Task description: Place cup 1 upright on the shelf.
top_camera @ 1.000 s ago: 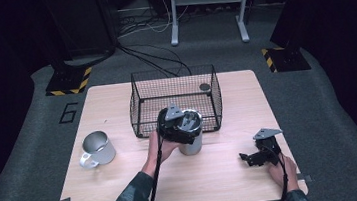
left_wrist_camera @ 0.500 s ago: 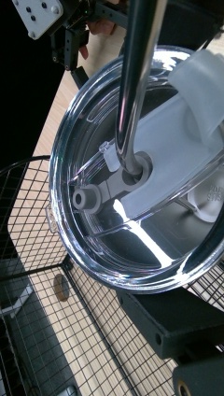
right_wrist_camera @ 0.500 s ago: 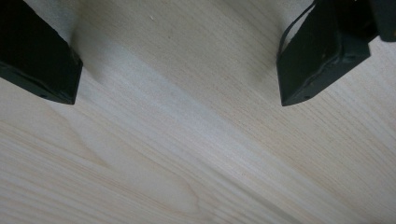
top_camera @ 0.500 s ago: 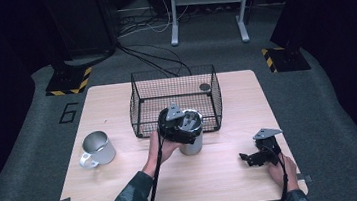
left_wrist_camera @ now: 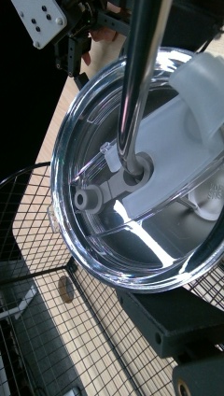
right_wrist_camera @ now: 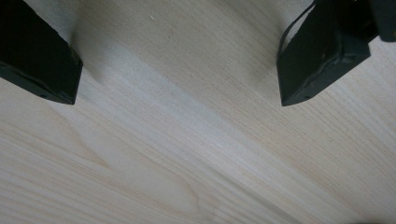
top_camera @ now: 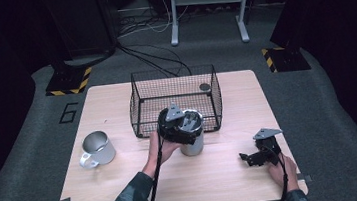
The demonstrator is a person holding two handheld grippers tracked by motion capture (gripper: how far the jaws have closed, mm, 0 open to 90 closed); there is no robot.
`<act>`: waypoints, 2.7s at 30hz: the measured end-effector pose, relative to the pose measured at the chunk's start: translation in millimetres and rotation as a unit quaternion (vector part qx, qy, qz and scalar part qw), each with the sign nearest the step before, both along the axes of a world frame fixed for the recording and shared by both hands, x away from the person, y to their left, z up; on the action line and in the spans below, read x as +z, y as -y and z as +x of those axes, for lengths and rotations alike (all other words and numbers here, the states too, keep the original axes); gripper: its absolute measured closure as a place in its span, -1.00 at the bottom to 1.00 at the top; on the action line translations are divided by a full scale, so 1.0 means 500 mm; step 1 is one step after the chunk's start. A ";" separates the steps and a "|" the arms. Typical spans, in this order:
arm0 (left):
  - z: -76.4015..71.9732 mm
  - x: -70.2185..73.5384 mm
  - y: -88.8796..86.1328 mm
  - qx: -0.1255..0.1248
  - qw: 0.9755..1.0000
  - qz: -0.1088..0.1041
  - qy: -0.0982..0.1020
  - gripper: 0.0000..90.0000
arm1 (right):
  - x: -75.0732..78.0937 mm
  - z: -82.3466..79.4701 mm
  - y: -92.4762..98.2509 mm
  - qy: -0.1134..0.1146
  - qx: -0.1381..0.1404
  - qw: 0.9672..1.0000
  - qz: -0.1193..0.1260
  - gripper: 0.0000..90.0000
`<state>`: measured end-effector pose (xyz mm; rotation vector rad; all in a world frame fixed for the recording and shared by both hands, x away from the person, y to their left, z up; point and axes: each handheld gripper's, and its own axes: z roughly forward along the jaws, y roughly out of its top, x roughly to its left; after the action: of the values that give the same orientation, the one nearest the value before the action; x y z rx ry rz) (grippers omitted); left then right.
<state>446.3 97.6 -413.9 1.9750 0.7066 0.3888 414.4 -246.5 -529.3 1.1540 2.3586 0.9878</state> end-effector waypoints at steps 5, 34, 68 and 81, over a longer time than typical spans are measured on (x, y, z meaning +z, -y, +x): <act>-0.005 0.007 -0.005 -0.002 1.000 0.001 0.001 -0.91 | 0.000 0.000 0.000 0.000 0.000 1.000 0.000 -1.00; -0.017 0.088 -0.025 -0.004 1.000 -0.006 0.021 -0.91 | 0.000 0.000 0.000 0.001 -0.002 1.000 -0.001 -1.00; -0.012 0.177 -0.012 -0.012 0.999 -0.019 0.049 -0.91 | 0.000 0.000 0.000 0.001 -0.002 1.000 -0.001 -1.00; -0.003 0.208 -0.006 -0.019 0.998 -0.029 0.058 -0.91 | 0.000 0.000 0.000 0.001 -0.002 1.000 -0.001 -1.00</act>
<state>444.9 100.6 -309.9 1.8923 0.5998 0.4503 414.2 -246.5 -529.4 1.1548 2.3545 0.9851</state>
